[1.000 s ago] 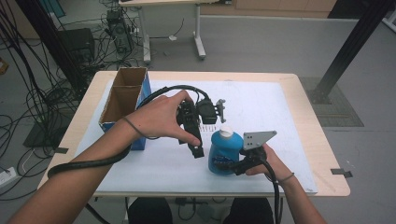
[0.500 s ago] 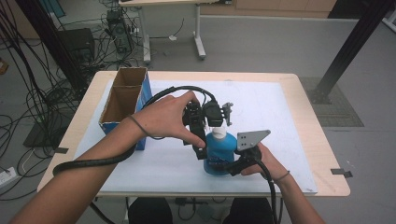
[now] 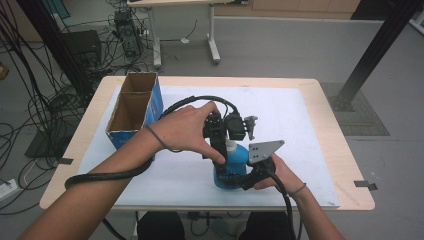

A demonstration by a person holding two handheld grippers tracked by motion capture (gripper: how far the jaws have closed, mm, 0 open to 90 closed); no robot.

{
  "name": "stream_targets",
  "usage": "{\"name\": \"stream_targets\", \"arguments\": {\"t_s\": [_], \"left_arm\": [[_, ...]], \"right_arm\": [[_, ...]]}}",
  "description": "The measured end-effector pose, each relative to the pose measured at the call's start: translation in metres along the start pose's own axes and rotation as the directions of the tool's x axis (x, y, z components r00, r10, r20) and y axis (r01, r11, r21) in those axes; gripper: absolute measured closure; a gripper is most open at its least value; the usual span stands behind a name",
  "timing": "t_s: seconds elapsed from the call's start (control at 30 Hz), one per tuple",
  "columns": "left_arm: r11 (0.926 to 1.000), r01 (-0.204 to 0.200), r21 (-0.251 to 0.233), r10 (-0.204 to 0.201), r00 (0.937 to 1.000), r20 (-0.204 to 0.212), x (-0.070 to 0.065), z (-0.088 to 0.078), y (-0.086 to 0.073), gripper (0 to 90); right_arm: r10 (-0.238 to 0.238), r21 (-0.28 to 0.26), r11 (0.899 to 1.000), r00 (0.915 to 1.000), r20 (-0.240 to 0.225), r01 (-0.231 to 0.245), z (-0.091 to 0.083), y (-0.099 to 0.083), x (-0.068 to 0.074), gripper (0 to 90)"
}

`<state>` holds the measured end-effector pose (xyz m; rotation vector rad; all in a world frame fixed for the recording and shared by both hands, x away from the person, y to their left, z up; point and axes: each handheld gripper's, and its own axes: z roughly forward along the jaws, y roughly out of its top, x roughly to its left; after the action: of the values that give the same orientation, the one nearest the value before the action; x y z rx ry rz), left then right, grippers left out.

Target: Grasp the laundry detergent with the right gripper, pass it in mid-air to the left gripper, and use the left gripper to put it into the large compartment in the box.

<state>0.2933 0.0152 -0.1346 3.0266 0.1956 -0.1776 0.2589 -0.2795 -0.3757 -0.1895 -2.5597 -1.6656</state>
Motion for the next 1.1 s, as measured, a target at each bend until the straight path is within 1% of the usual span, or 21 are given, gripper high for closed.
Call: {"name": "stream_targets", "arguments": {"t_s": [0.07, 0.2, 0.33, 0.4, 0.43, 0.5, 0.6, 0.73, 0.9, 0.97, 1.1], "left_arm": [[1.0000, -0.004, 0.003, 0.004, 1.0000, 0.001, -0.001, 0.001, 0.001, 7.6], [0.9999, -0.015, 0.007, 0.015, 0.9997, -0.016, -0.005, 0.002, 0.004, 7.7], [0.9995, -0.027, 0.014, 0.027, 0.9990, -0.034, -0.011, 0.003, 0.006, 6.2], [0.9993, -0.034, 0.018, 0.034, 0.9989, -0.032, -0.012, 0.004, 0.007, 6.2], [0.9990, -0.042, 0.017, 0.042, 0.9984, -0.038, -0.013, 0.004, 0.007, 5.9], [0.9986, -0.045, 0.029, 0.046, 0.9986, -0.027, -0.013, 0.005, 0.009, 6.3], [0.9977, -0.055, 0.038, 0.056, 0.9981, -0.023, -0.014, 0.006, 0.010, 6.4], [0.9970, -0.065, 0.042, 0.066, 0.9976, -0.019, -0.015, 0.006, 0.012, 7.5], [0.9963, -0.069, 0.050, 0.070, 0.9974, -0.014, -0.014, 0.006, 0.014, 8.5], [0.9969, -0.064, 0.047, 0.064, 0.9977, -0.019, -0.015, 0.006, 0.014, 8.8], [0.9965, -0.064, 0.053, 0.065, 0.9977, -0.018, -0.014, 0.005, 0.015, 8.7]], "right_arm": [[-0.004, 0.002, 1.000, 1.0000, -0.004, 0.004, 0.001, 0.001, 0.000, 41.5], [-0.009, 0.006, 1.000, 0.9999, -0.012, 0.009, 0.003, 0.003, 0.000, 41.5], [-0.015, 0.011, 1.000, 0.9995, -0.028, 0.015, 0.006, 0.006, -0.002, 41.6], [-0.018, 0.010, 1.000, 0.9992, -0.037, 0.018, 0.007, 0.007, -0.003, 41.6], [-0.020, 0.010, 1.000, 0.9990, -0.039, 0.020, 0.008, 0.007, -0.003, 41.6], [-0.020, 0.011, 1.000, 0.9986, -0.048, 0.021, 0.009, 0.008, -0.004, 41.6], [-0.028, 0.012, 1.000, 0.9978, -0.059, 0.029, 0.009, 0.009, -0.006, 41.6], [-0.036, 0.011, 0.999, 0.9975, -0.061, 0.037, 0.010, 0.011, -0.006, 41.6], [-0.037, 0.013, 0.999, 0.9970, -0.067, 0.038, 0.011, 0.012, -0.007, 41.6], [-0.037, 0.015, 0.999, 0.9969, -0.069, 0.038, 0.011, 0.012, -0.007, 41.6], [-0.041, 0.017, 0.999, 0.9967, -0.070, 0.042, 0.012, 0.013, -0.007, 41.6]]}}
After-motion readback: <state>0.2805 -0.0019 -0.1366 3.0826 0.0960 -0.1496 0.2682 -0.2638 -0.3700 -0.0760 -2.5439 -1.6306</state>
